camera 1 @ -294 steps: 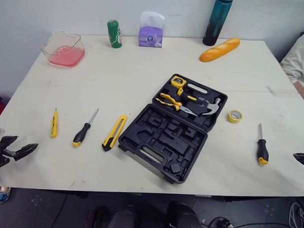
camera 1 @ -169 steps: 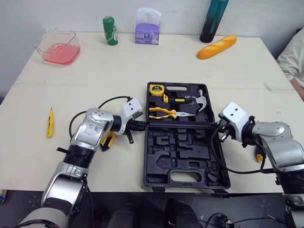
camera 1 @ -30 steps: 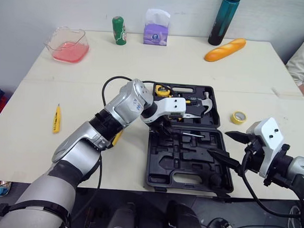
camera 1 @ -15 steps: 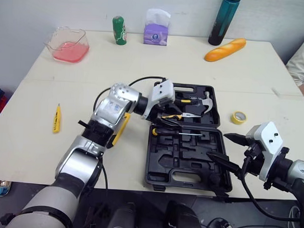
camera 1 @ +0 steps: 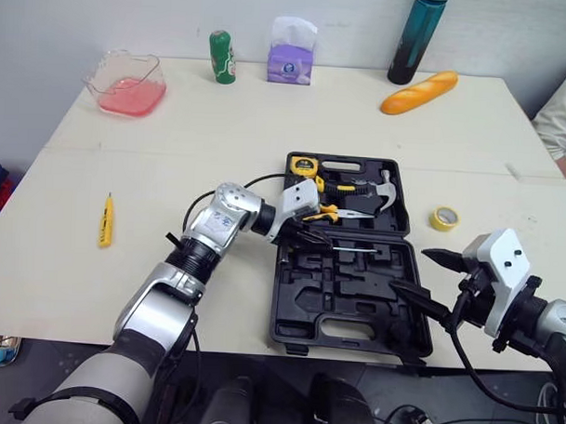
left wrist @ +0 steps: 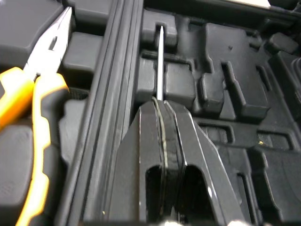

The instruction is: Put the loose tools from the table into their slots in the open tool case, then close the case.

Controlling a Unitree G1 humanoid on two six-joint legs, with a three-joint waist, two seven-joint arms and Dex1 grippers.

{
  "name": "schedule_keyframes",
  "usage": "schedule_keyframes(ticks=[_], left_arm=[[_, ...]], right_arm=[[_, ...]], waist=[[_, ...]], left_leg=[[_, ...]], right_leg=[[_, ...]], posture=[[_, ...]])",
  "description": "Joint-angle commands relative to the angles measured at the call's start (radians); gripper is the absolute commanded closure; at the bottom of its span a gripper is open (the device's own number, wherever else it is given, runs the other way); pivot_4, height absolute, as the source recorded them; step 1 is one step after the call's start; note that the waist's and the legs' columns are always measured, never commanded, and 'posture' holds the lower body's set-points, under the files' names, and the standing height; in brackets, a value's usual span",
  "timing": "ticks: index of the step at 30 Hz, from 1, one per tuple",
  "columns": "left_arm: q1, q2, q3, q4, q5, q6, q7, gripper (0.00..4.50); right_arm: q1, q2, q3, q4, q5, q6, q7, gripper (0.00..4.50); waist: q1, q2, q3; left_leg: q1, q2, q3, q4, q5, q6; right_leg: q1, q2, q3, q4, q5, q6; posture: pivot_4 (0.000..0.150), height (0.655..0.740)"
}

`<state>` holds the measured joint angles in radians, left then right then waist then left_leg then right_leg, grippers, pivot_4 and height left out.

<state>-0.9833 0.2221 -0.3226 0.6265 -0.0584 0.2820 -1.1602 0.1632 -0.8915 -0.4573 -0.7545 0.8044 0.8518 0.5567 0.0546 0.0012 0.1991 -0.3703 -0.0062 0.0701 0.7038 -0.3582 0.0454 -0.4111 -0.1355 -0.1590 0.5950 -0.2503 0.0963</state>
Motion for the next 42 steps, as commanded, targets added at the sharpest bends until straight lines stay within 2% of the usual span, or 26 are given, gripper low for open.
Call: schedule_keyframes(ticks=[1, 6, 11, 16, 20, 24, 28, 30, 31, 32, 35, 37, 42], left_arm=[[-0.009, -0.006, -0.019, 0.006, 0.031, -0.019, 0.004, 4.40], [0.031, 0.014, -0.114, -0.015, 0.123, -0.037, 0.003, 4.40], [0.056, 0.026, -0.197, 0.015, 0.228, -0.084, 0.064, 4.40], [0.057, 0.019, -0.174, 0.000, 0.204, -0.053, 0.064, 4.40], [0.071, 0.021, -0.083, -0.103, 0.077, -0.035, -0.005, 4.40], [0.097, 0.096, 0.090, -0.298, -0.124, 0.101, -0.097, 3.13], [0.182, 0.237, 0.239, -0.489, -0.251, 0.268, -0.087, 1.30], [0.265, 0.327, 0.342, -0.584, -0.300, 0.348, -0.044, 0.42], [0.352, 0.392, 0.438, -0.619, -0.316, 0.368, -0.025, 0.03], [0.444, 0.458, 0.535, -0.639, -0.328, 0.404, -0.013, 0.03], [0.671, 0.562, 0.770, -0.678, -0.379, 0.494, 0.033, 0.03], [0.816, 0.596, 0.918, -0.673, -0.393, 0.517, 0.068, 0.03], [1.056, 0.630, 1.154, -0.586, -0.378, 0.475, 0.136, 0.03]], right_arm=[[0.006, 0.008, -0.022, -0.019, -0.001, -0.018, 0.006, 0.00], [0.017, 0.010, -0.025, -0.009, -0.013, -0.024, 0.007, 0.00], [0.011, 0.019, -0.013, 0.003, -0.029, -0.028, -0.001, 0.00], [0.024, 0.023, -0.022, 0.004, -0.038, -0.028, 0.006, 0.00], [0.046, 0.037, -0.050, 0.017, -0.037, -0.039, 0.018, 0.00], [0.113, 0.029, -0.149, 0.059, -0.048, -0.076, 0.101, 0.00], [0.188, 0.009, -0.298, 0.144, -0.057, -0.099, 0.198, 0.00], [0.231, -0.003, -0.377, 0.210, -0.079, -0.113, 0.253, 0.00], [0.263, -0.013, -0.427, 0.267, -0.104, -0.125, 0.285, 0.00], [0.292, -0.022, -0.472, 0.323, -0.128, -0.137, 0.315, 0.00], [0.342, -0.045, -0.543, 0.438, -0.175, -0.171, 0.374, 0.00], [0.351, -0.064, -0.566, 0.505, -0.200, -0.190, 0.400, 0.00], [0.321, -0.114, -0.556, 0.653, -0.265, -0.241, 0.437, 0.00]], waist=[[-0.001, 0.000, 0.000], [0.000, -0.001, -0.001], [0.000, -0.003, -0.016], [-0.001, -0.004, -0.024], [-0.003, -0.004, -0.024], [-0.008, -0.002, -0.022], [-0.014, -0.001, -0.021], [-0.017, 0.000, -0.021], [-0.018, 0.001, -0.021], [-0.025, 0.002, -0.020], [-0.038, 0.003, -0.017], [-0.039, 0.001, -0.016], [-0.027, 0.005, -0.013]], left_leg=[[0.000, 0.000, 0.000, 0.000, 0.000, 0.000], [0.001, 0.000, 0.000, 0.000, 0.000, 0.000], [0.003, 0.000, -0.002, 0.000, 0.000, 0.000], [0.013, 0.001, -0.004, 0.000, -0.003, 0.002], [0.017, 0.002, -0.005, -0.002, -0.007, 0.002], [0.013, 0.002, -0.004, -0.003, -0.005, 0.001], [0.010, 0.002, -0.004, -0.003, -0.004, 0.001], [0.014, 0.002, -0.004, -0.004, -0.004, 0.001], [0.016, 0.002, -0.004, -0.004, -0.004, 0.000], [0.016, 0.002, -0.004, -0.004, -0.005, 0.000], [0.018, 0.003, -0.003, -0.008, -0.006, -0.002], [0.017, 0.005, -0.003, -0.008, -0.007, -0.004], [0.018, 0.003, -0.004, -0.007, -0.013, -0.007]], right_leg=[[0.000, 0.000, 0.000, 0.000, 0.000, 0.000], [0.001, 0.000, 0.000, 0.000, 0.000, 0.000], [0.004, 0.000, 0.001, -0.001, 0.000, 0.000], [0.015, -0.002, 0.004, -0.007, 0.000, -0.001], [0.018, -0.010, 0.002, -0.008, -0.002, -0.003], [0.015, -0.009, 0.000, -0.004, -0.002, -0.003], [0.013, -0.002, 0.001, -0.005, -0.002, -0.003], [0.017, -0.002, 0.001, -0.005, -0.002, -0.003], [0.018, -0.002, 0.002, -0.005, -0.002, -0.003], [0.018, -0.003, 0.002, -0.005, -0.002, -0.003], [0.016, -0.007, 0.003, -0.006, -0.003, -0.004], [0.015, -0.006, 0.002, -0.006, -0.005, -0.005], [0.016, -0.012, 0.002, -0.009, -0.005, -0.005]], posture=[[0.150, 0.7314], [0.150, 0.7314], [0.150, 0.7314], [0.150, 0.7314], [0.150, 0.7314], [0.150, 0.7314], [0.150, 0.7314], [0.150, 0.7314], [0.150, 0.7314], [0.150, 0.7314], [0.150, 0.7314], [0.150, 0.7314], [0.150, 0.7314]])
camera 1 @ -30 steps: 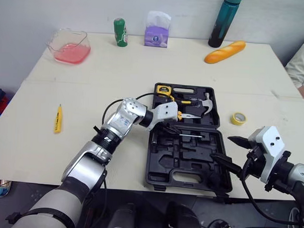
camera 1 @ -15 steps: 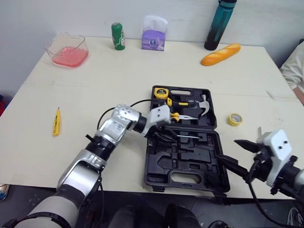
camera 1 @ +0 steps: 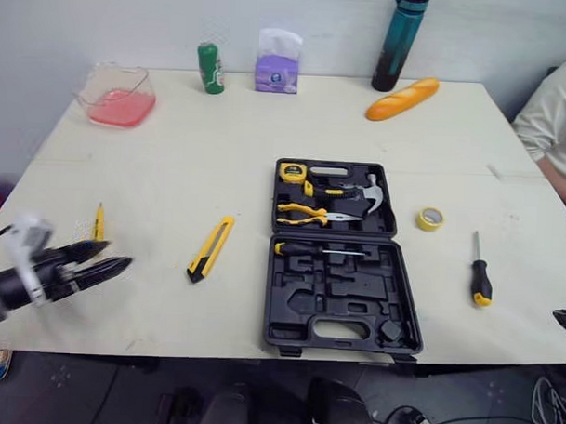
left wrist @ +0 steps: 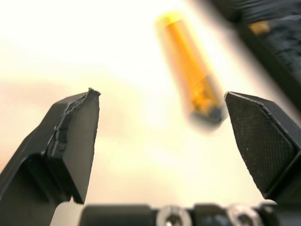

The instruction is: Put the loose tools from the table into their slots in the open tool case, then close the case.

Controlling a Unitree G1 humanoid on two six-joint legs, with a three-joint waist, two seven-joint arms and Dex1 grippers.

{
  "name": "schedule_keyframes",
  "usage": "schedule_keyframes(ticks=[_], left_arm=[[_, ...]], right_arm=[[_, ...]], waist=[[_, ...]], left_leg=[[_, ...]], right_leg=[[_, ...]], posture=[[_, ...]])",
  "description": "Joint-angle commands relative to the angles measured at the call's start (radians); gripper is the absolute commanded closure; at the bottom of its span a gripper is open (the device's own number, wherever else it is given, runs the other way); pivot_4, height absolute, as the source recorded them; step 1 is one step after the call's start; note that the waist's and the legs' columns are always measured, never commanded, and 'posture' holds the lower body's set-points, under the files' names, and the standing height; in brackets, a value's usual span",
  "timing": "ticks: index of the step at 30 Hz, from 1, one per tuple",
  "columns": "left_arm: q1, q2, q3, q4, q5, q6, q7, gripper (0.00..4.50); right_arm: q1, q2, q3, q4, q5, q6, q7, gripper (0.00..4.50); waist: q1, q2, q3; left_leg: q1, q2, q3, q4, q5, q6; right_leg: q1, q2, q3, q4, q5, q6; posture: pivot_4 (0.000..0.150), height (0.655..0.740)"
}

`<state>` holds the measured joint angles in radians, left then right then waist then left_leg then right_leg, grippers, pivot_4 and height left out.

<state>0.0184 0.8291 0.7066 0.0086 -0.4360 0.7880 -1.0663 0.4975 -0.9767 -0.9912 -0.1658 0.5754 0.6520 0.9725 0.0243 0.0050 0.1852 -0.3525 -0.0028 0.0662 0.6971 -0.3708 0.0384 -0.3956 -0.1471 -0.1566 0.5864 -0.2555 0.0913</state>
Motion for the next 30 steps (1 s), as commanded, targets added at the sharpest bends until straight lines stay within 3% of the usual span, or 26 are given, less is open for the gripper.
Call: schedule_keyframes(ticks=[1, 7, 13, 21, 25, 30], left_arm=[[0.073, 0.026, 0.148, 0.049, -0.002, -0.035, 0.058, 0.03], [0.165, 0.021, 0.171, 0.038, -0.003, -0.089, 0.116, 0.03], [0.114, 0.033, 0.065, -0.100, -0.085, -0.038, 0.105, 0.03], [-0.232, 0.092, -0.268, -0.322, -0.303, 0.101, 0.027, 0.03], [-0.455, 0.048, -0.447, -0.344, -0.359, 0.098, -0.024, 0.03], [-0.665, -0.052, -0.643, -0.299, -0.326, 0.029, -0.097, 0.03]], right_arm=[[-0.020, -0.035, -0.016, 0.082, -0.046, -0.051, 0.027, 0.00], [-0.091, -0.055, 0.033, 0.143, -0.074, -0.077, 0.035, 0.00], [-0.109, -0.012, 0.020, 0.013, -0.038, -0.009, 0.001, 0.00], [-0.098, 0.200, 0.024, -0.409, 0.112, 0.229, -0.242, 0.00], [-0.149, 0.322, 0.092, -0.539, 0.154, 0.327, -0.439, 0.00], [-0.221, 0.419, 0.209, -0.568, 0.088, 0.343, -0.630, 0.00]], waist=[[0.007, 0.002, 0.001], [0.017, 0.008, 0.004], [0.016, 0.011, 0.006], [0.028, 0.012, 0.006], [0.020, 0.012, 0.006], [0.011, 0.011, 0.006]], left_leg=[[0.000, 0.000, -0.001, 0.000, 0.000, 0.000], [-0.002, -0.001, -0.001, 0.000, -0.002, -0.001], [-0.002, 0.000, 0.000, -0.001, -0.002, -0.001], [-0.002, -0.001, 0.000, -0.001, 0.000, -0.004], [-0.002, -0.001, 0.001, -0.002, 0.001, -0.005], [-0.001, -0.001, 0.003, -0.002, 0.006, -0.001]], right_leg=[[0.000, -0.001, 0.000, 0.000, 0.000, 0.000], [-0.002, -0.002, 0.000, 0.000, -0.001, -0.001], [-0.003, -0.002, 0.000, 0.001, -0.001, -0.001], [-0.003, -0.001, 0.001, 0.003, 0.000, -0.001], [-0.003, 0.002, 0.001, 0.007, 0.000, -0.001], [-0.003, 0.014, 0.006, 0.007, 0.000, 0.000]], posture=[[0.150, 0.7314], [0.150, 0.7314], [0.150, 0.7314], [0.150, 0.7314], [0.150, 0.7314], [0.150, 0.7314]])
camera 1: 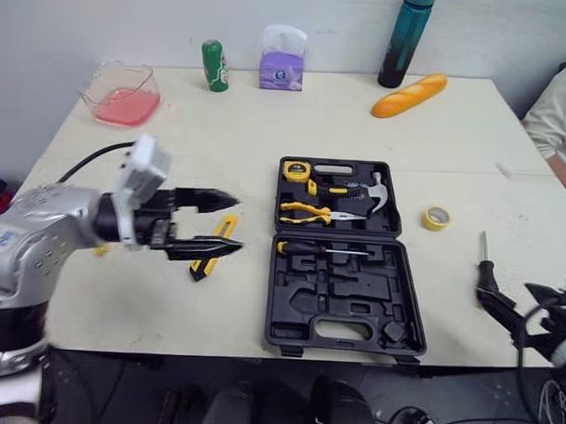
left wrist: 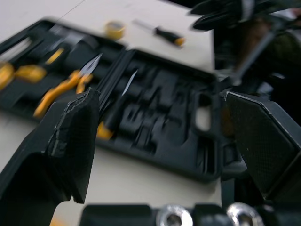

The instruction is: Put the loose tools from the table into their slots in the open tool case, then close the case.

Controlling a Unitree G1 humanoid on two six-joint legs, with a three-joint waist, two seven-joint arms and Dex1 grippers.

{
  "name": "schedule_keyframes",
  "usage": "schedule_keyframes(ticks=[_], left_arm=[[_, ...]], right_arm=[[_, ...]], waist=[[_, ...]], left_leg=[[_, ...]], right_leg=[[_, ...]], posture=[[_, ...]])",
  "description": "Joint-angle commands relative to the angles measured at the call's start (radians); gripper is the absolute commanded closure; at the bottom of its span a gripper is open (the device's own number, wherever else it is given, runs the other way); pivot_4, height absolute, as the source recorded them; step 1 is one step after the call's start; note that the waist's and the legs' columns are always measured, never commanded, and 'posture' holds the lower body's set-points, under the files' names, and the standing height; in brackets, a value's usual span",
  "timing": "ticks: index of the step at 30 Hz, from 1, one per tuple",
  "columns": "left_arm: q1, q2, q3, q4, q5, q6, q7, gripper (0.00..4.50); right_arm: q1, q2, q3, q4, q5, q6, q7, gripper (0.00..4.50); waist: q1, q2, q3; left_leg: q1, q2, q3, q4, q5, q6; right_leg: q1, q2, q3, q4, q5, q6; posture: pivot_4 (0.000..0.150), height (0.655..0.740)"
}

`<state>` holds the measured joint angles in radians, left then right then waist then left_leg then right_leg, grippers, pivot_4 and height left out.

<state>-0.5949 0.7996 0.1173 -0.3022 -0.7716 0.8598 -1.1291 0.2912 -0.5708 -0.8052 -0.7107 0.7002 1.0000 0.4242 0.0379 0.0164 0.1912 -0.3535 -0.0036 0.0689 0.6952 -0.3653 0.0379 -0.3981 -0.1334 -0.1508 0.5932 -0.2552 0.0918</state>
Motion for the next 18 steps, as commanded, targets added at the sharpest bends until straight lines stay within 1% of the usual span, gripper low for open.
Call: schedule_keyframes(ticks=[1, 6, 11, 18], left_arm=[[-0.078, -0.044, -0.075, 0.027, 0.010, -0.048, -0.038, 0.03], [-0.175, -0.140, -0.174, 0.103, 0.050, -0.113, -0.076, 0.03], [-0.233, -0.210, -0.229, 0.158, 0.084, -0.162, -0.099, 0.03], [-0.247, -0.262, -0.259, 0.192, 0.119, -0.203, -0.112, 0.03]], right_arm=[[-0.025, 0.021, 0.041, -0.014, -0.050, -0.009, -0.103, 0.00], [-0.083, 0.053, 0.106, 0.071, -0.112, -0.045, -0.181, 0.00], [-0.119, 0.065, 0.185, 0.166, -0.173, -0.110, -0.194, 0.00], [-0.164, 0.098, 0.254, 0.287, -0.241, -0.207, -0.218, 0.00]], waist=[[-0.006, 0.000, 0.000], [-0.014, 0.000, 0.000], [-0.014, 0.000, 0.000], [-0.015, 0.000, 0.000]], left_leg=[[0.000, 0.000, 0.000, 0.000, 0.000, 0.000], [0.000, 0.001, 0.001, -0.001, 0.002, 0.000], [0.000, 0.001, 0.002, -0.002, 0.003, 0.000], [0.000, 0.001, 0.002, -0.002, 0.003, 0.001]], right_leg=[[0.000, 0.001, 0.001, 0.000, 0.000, 0.000], [0.000, 0.003, 0.001, -0.001, 0.000, 0.000], [-0.001, 0.003, 0.001, -0.001, 0.000, 0.000], [-0.001, 0.003, 0.001, -0.001, 0.000, 0.000]], posture=[[0.150, 0.7314], [0.150, 0.7314], [0.150, 0.7314], [0.150, 0.7314]])
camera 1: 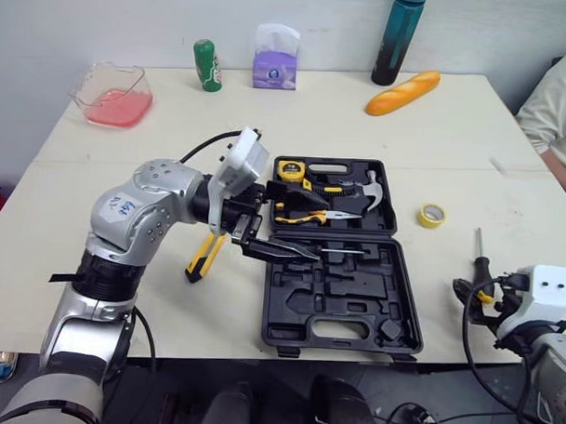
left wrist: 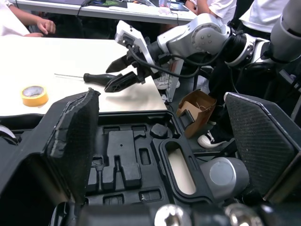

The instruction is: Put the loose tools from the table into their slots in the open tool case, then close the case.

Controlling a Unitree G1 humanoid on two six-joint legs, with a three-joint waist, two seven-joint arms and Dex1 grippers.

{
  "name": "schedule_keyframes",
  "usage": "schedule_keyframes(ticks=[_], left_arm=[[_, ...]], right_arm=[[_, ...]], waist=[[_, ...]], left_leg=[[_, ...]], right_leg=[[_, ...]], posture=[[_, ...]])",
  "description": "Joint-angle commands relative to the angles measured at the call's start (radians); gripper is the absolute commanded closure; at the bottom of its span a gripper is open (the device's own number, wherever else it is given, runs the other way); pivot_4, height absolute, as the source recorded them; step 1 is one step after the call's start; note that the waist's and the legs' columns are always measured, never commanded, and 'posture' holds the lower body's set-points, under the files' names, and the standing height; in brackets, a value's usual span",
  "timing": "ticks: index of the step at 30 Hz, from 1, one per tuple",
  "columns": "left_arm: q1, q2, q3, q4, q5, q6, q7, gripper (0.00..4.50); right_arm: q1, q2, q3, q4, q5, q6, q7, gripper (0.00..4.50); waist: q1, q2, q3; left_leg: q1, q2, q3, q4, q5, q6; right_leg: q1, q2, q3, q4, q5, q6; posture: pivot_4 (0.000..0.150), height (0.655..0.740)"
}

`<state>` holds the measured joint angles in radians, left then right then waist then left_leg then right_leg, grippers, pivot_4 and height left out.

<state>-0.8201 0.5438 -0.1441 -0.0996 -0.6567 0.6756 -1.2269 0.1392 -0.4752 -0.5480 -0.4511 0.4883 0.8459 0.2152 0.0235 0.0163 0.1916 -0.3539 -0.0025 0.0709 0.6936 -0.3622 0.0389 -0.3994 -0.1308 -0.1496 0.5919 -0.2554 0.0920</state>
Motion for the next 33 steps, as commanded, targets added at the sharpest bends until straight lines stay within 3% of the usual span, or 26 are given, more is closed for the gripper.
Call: schedule_keyframes(ticks=[1, 4, 9, 17, 21, 23, 28, 33], left_arm=[[-0.022, -0.008, 0.001, -0.012, 0.005, -0.021, -0.016, 0.03], [-0.018, -0.015, -0.001, -0.013, 0.010, -0.025, -0.017, 0.00], [-0.016, -0.022, 0.006, -0.006, 0.013, -0.029, -0.017, 0.00], [0.000, -0.009, 0.016, 0.003, 0.033, -0.037, -0.002, 0.00], [0.034, 0.021, 0.033, 0.008, 0.056, -0.048, 0.007, 0.00], [0.092, 0.075, 0.040, -0.016, 0.080, -0.070, -0.005, 0.00], [0.189, 0.162, 0.046, -0.059, 0.122, -0.108, -0.003, 0.00], [0.221, 0.186, 0.047, -0.091, 0.139, -0.116, 0.016, 0.00]], right_arm=[[-0.017, 0.004, 0.001, 0.044, -0.034, -0.064, -0.008, 0.00], [-0.028, 0.009, 0.009, 0.086, -0.058, -0.090, -0.019, 0.87], [-0.018, 0.015, -0.015, 0.067, -0.052, -0.094, -0.031, 3.43], [0.034, -0.041, -0.091, -0.067, 0.023, -0.083, 0.045, 3.45], [0.054, -0.152, -0.124, -0.127, 0.133, -0.048, 0.196, 3.45], [0.039, -0.297, -0.104, -0.147, 0.206, -0.032, 0.374, 3.45], [-0.109, -0.561, 0.060, -0.101, 0.280, -0.036, 0.656, 3.45], [-0.367, -0.660, 0.376, -0.021, 0.206, -0.070, 0.820, 3.45]], waist=[[0.000, 0.000, 0.000], [0.000, 0.000, 0.000], [0.003, 0.000, 0.000], [0.001, 0.000, 0.000], [-0.002, 0.000, 0.000], [-0.006, 0.002, 0.001], [-0.006, -0.003, 0.006], [0.006, -0.006, 0.008]], left_leg=[[0.000, 0.000, 0.000, 0.000, 0.000, 0.000], [0.000, 0.000, 0.000, 0.000, 0.000, 0.000], [0.000, 0.000, 0.000, 0.000, 0.000, 0.000], [-0.001, 0.000, -0.001, 0.000, 0.000, 0.001], [0.000, 0.000, 0.000, 0.000, 0.000, 0.001], [0.000, 0.001, 0.000, -0.001, 0.000, 0.000], [0.000, 0.002, 0.001, -0.002, 0.000, 0.000], [-0.004, 0.001, -0.002, 0.000, 0.000, 0.001]], right_leg=[[0.000, 0.000, 0.000, 0.000, 0.000, 0.000], [0.000, 0.000, 0.000, 0.000, 0.000, 0.000], [0.000, -0.001, 0.000, 0.000, 0.000, 0.000], [0.000, -0.001, 0.000, 0.000, 0.000, 0.000], [0.000, -0.001, 0.001, 0.000, 0.000, 0.000], [0.000, 0.000, 0.001, 0.000, 0.000, 0.000], [-0.002, 0.000, 0.001, -0.001, 0.000, 0.000], [-0.004, -0.004, -0.001, -0.002, 0.000, 0.000]], posture=[[0.150, 0.7314], [0.150, 0.7314], [0.150, 0.7314], [0.150, 0.7314], [0.150, 0.7314], [0.150, 0.7314], [0.150, 0.7314], [0.150, 0.7314]])
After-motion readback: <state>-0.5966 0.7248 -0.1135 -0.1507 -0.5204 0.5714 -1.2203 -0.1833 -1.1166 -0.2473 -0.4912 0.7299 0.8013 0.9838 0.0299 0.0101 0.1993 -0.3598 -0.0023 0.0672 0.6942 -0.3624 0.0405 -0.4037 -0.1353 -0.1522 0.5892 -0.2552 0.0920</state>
